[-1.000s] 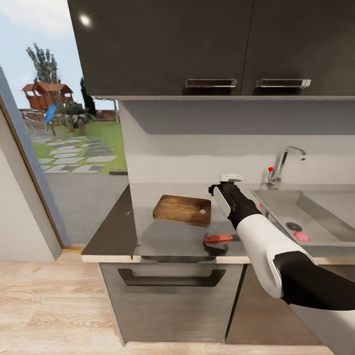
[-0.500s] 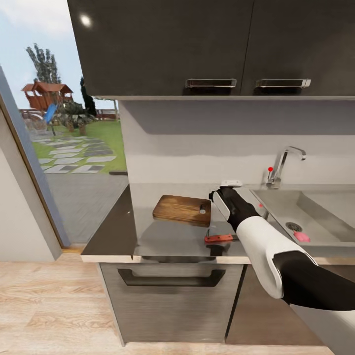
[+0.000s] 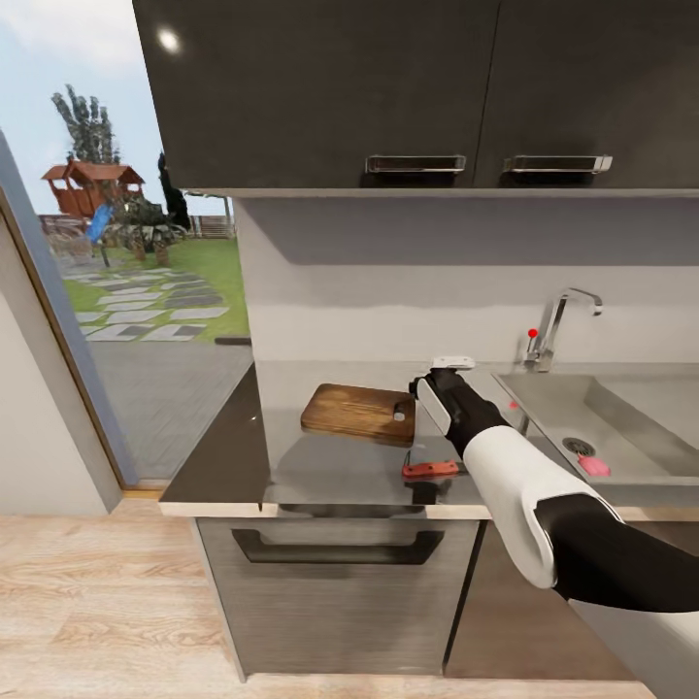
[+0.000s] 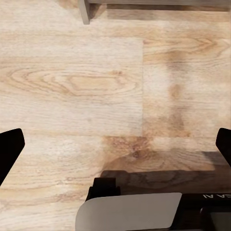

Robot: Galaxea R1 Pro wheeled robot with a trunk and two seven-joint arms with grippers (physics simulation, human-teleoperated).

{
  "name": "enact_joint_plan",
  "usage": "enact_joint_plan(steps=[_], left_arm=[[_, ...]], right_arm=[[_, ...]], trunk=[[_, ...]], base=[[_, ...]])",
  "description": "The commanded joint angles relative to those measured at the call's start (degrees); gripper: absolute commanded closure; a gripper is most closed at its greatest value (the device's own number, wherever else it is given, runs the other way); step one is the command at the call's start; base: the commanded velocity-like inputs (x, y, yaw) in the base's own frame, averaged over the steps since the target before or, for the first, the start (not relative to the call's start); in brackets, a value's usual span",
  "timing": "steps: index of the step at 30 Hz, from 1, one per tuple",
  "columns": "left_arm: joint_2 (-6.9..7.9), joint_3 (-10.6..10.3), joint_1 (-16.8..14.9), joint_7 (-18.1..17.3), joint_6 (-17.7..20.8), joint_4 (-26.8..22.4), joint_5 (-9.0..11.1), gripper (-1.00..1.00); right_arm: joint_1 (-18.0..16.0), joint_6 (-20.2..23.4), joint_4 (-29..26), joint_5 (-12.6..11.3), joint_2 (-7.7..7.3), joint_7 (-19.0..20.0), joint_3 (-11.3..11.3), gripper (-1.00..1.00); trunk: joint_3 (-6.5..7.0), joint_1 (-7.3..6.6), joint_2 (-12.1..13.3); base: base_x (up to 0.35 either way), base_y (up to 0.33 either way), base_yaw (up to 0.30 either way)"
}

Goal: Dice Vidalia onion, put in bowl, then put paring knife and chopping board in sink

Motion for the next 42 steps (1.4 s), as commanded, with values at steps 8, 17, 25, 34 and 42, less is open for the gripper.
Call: enact_joint_plan(steps=[8,17,25,34,42], left_arm=[[-0.01,0.05,0.00,-0.05,-0.12,-0.03,0.08,-1.00],[0.03,0.05,0.00,-0.05,-0.12,-0.03,0.05,-1.00],[0.00,0.05,0.00,-0.05,-0.12,-0.03,0.03,-1.00],[0.00,0.05,0.00,-0.05,-0.12,-0.03,0.04,-1.00],[0.05,0.05,0.00,-0.05,-0.12,-0.03,0.04,-1.00]], right_arm=[[-0.03,0.26,1.19,-0.55,0.13,0.97,0.49,-1.00],[0.02,0.26,1.34,-0.44,0.65,1.71,0.47,-1.00],[0.05,0.26,1.34,-0.51,0.68,1.78,0.46,-1.00],[0.05,0.26,1.43,-0.52,0.69,1.79,0.46,-1.00],[0.05,0.26,2.06,-0.52,0.69,1.79,0.46,-1.00]], trunk=[[-0.05,0.00,-0.03],[-0.05,0.00,-0.03],[-0.41,0.00,-0.03],[-1.22,0.00,-0.03],[-1.95,0.00,-0.03]], base=[[0.000,0.000,0.000],[0.000,0.000,0.000],[0.000,0.000,0.000],[0.000,0.000,0.000],[0.000,0.000,0.000]])
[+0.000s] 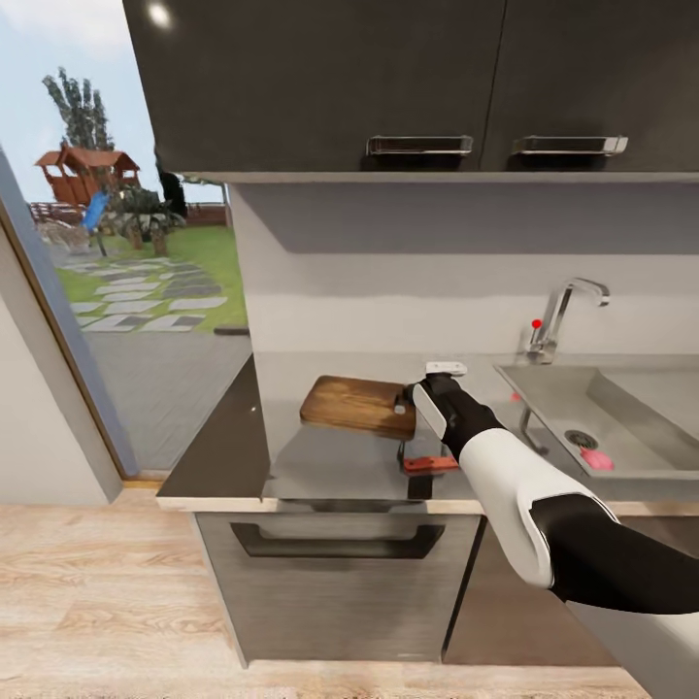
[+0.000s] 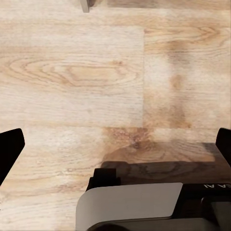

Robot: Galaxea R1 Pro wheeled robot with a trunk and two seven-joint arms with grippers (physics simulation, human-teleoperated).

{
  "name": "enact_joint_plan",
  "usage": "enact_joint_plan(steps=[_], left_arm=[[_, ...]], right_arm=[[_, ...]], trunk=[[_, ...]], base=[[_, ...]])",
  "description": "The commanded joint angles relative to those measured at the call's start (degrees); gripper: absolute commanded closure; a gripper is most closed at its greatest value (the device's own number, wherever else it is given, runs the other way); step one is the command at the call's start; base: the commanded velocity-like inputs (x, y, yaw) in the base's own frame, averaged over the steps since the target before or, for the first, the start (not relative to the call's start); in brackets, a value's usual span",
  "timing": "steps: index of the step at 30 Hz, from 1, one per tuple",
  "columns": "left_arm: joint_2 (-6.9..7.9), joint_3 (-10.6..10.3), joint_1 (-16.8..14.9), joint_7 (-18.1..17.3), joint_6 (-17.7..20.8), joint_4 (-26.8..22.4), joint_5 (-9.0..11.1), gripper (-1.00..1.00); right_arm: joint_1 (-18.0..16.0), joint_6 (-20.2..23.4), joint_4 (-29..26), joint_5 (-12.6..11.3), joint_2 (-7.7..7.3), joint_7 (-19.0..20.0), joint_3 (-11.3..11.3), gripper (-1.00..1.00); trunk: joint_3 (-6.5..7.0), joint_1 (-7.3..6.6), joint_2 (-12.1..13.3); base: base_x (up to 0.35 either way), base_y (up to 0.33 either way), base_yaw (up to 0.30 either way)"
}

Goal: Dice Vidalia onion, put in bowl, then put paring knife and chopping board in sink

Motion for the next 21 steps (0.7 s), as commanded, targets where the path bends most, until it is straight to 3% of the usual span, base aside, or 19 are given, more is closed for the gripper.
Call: enact_joint_plan(steps=[1,21], left_arm=[[0.01,0.05,0.00,-0.05,-0.12,-0.03,0.03,-1.00],[0.03,0.05,0.00,-0.05,-0.12,-0.09,0.02,-1.00]], right_arm=[[-0.03,0.26,-0.04,-0.60,-0.04,-0.47,0.47,-1.00],[-0.03,0.24,0.20,-0.60,0.04,-0.47,0.52,-1.00]], trunk=[[-0.15,0.00,-0.03],[-1.98,0.00,-0.03]], base=[[0.000,0.000,0.000],[0.030,0.000,0.000]])
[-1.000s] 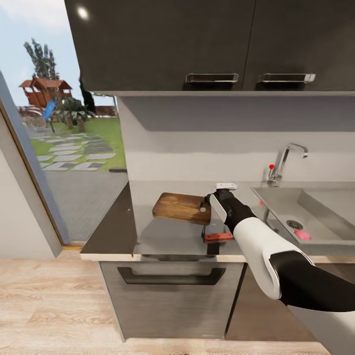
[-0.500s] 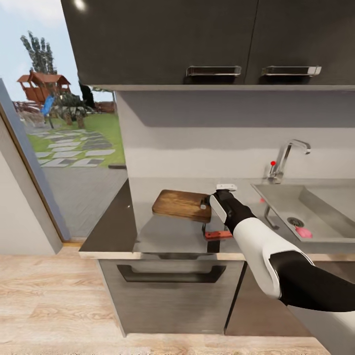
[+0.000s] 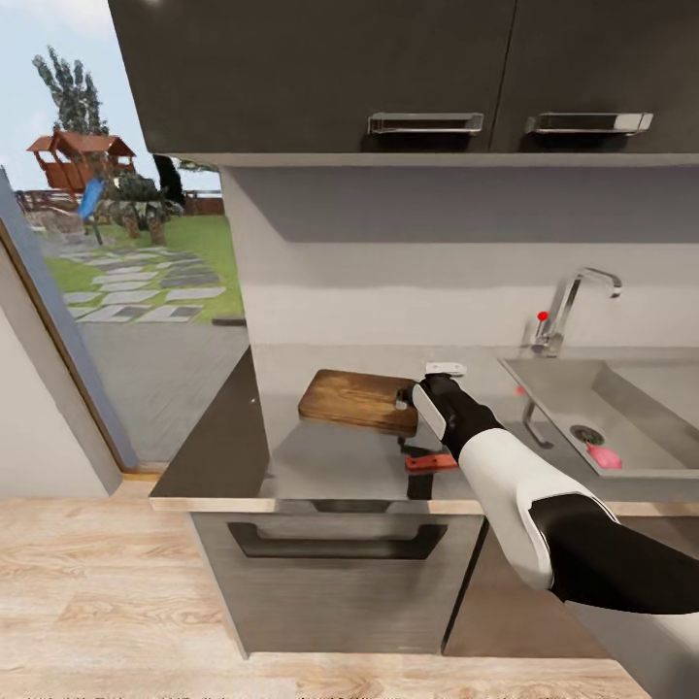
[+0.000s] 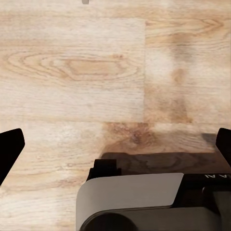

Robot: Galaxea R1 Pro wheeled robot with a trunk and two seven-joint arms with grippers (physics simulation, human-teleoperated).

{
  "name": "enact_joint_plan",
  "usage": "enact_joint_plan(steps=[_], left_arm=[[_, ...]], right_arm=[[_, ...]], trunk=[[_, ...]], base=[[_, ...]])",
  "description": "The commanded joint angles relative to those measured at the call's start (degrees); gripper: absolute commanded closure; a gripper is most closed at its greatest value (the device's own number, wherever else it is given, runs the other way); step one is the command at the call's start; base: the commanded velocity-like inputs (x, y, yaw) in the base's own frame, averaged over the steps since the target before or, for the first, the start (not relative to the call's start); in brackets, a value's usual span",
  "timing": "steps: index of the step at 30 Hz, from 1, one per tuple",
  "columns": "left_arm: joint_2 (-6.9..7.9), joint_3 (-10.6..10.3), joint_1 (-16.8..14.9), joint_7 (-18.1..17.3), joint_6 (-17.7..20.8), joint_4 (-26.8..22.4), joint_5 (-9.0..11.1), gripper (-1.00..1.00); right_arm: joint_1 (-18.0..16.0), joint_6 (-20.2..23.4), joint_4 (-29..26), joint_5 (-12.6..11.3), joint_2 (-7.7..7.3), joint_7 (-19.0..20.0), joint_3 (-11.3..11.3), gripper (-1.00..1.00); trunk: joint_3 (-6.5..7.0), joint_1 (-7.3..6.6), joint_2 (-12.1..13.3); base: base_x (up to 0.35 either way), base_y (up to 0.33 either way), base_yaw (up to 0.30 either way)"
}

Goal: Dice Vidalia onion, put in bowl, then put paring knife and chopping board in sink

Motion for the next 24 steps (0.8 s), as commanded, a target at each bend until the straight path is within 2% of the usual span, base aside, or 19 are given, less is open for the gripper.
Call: enact_joint_plan(steps=[1,17,24], left_arm=[[0.00,0.05,0.00,-0.05,-0.12,-0.04,0.03,-1.00],[0.00,0.05,0.00,-0.05,-0.12,-0.01,0.03,-1.00],[0.00,0.05,0.00,-0.05,-0.12,0.02,0.03,-1.00]], right_arm=[[-0.03,0.27,-0.02,-0.60,-0.04,-0.47,0.49,-1.00],[-0.02,0.21,0.36,-0.60,-0.04,-0.47,0.51,-1.00],[-0.02,-0.14,0.82,-0.58,-0.04,-0.47,0.51,-1.00]], trunk=[[-0.15,0.00,-0.03],[-1.61,0.00,-0.03],[-2.26,0.00,-0.03]], base=[[0.004,0.000,0.000],[0.000,0.002,0.000],[0.000,0.146,0.000]])
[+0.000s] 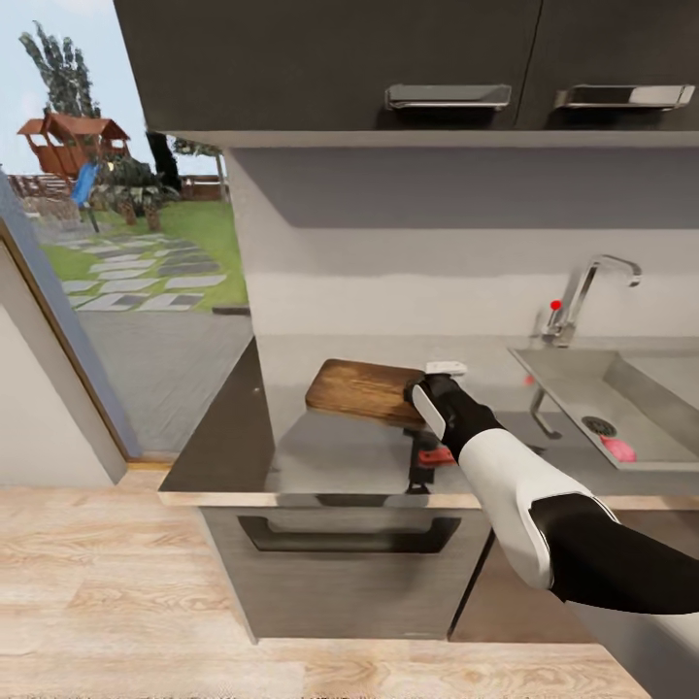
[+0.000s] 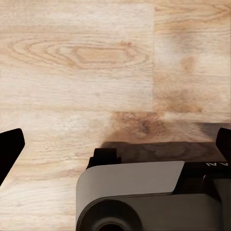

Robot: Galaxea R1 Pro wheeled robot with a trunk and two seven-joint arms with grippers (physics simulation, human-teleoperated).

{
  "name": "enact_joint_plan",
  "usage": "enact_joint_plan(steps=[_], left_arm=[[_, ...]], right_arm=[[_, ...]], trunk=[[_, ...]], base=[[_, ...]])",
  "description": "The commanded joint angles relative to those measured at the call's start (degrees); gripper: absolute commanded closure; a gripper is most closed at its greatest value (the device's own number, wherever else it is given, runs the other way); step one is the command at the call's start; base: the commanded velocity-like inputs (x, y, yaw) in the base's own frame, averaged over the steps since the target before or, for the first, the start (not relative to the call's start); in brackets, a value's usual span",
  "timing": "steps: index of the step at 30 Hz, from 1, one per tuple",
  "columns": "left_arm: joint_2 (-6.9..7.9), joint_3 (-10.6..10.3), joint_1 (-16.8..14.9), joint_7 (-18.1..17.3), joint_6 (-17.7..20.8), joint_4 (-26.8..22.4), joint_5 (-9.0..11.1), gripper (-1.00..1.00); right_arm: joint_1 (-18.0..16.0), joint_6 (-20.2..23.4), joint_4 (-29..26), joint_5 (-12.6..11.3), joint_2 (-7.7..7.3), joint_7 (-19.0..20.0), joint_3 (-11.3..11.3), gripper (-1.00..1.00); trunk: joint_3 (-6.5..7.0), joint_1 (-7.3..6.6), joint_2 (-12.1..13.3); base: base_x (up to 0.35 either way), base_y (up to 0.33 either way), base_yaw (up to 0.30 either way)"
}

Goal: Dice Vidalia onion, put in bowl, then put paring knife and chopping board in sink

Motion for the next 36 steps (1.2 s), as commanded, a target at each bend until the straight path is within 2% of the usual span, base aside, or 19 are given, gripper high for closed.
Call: enact_joint_plan(steps=[1,6,19,20,36], left_arm=[[0.00,0.04,-0.01,-0.05,-0.12,-0.02,0.03,-1.00],[0.00,0.04,-0.01,-0.05,-0.12,-0.01,0.03,-1.00],[0.00,0.04,-0.01,-0.05,-0.12,-0.01,0.03,-1.00],[0.00,0.04,-0.01,-0.05,-0.12,-0.01,0.03,-1.00],[0.00,0.04,-0.01,-0.05,-0.12,-0.01,0.03,-1.00]], right_arm=[[0.01,-0.43,0.93,-1.89,-0.02,-0.22,0.37,-1.00],[0.03,-1.84,1.94,-1.87,-0.02,-0.22,0.37,-1.00],[0.05,-2.03,2.23,-1.85,-0.02,-0.22,0.32,-1.00],[0.04,-2.03,2.24,-1.84,-0.02,-0.22,0.32,1.00],[0.08,-2.11,2.16,-1.76,-0.12,-0.31,0.29,1.00]], trunk=[[-0.15,0.01,-0.02],[-0.61,0.01,-0.02],[-1.63,0.01,-0.02],[-1.65,0.01,-0.02],[-1.67,0.01,-0.02]], base=[[0.000,0.039,0.000],[0.000,0.013,0.000],[0.000,0.000,0.000],[0.000,0.000,0.000],[0.000,0.000,0.000]])
